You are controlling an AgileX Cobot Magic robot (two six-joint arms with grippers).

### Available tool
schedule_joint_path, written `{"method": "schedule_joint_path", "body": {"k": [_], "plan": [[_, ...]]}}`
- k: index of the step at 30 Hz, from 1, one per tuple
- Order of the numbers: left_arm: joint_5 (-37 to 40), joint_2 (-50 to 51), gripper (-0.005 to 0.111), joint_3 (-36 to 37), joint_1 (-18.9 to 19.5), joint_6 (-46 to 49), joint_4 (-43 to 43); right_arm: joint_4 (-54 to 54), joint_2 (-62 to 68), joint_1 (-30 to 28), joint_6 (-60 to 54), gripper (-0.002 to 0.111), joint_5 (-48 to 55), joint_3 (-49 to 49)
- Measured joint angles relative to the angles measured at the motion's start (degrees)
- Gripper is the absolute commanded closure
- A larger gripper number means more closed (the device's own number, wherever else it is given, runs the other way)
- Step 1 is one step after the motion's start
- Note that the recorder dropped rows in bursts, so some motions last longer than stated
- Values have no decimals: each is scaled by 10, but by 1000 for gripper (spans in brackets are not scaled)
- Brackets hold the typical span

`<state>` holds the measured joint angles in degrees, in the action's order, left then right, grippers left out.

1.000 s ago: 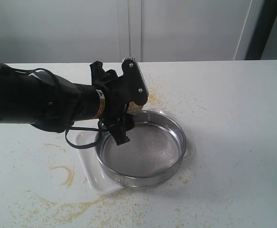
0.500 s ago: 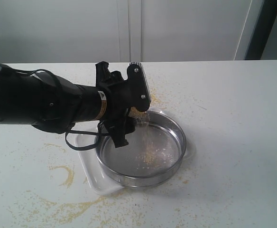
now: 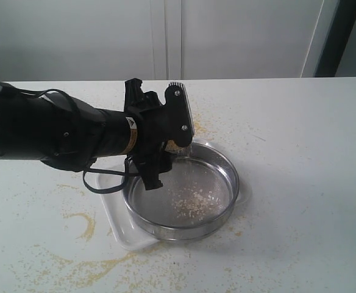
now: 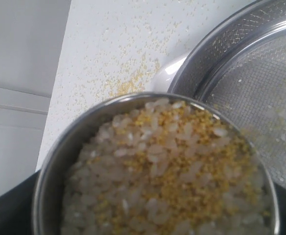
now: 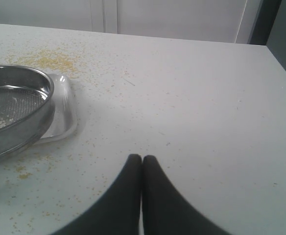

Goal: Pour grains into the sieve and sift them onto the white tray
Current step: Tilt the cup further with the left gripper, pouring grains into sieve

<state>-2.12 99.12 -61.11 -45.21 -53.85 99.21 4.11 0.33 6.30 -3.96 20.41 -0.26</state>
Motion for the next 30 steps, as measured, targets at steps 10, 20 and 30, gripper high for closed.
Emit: {"method": "schedule_joint_path", "body": {"k": [10, 20, 30], "plan": [[0, 0, 107, 0, 0, 40, 0, 0, 0, 0, 0, 108, 0, 0], [0, 0, 107, 0, 0, 51, 0, 0, 0, 0, 0, 108, 0, 0], [0, 0, 107, 0, 0, 64, 0, 0, 0, 0, 0, 108, 0, 0]]}}
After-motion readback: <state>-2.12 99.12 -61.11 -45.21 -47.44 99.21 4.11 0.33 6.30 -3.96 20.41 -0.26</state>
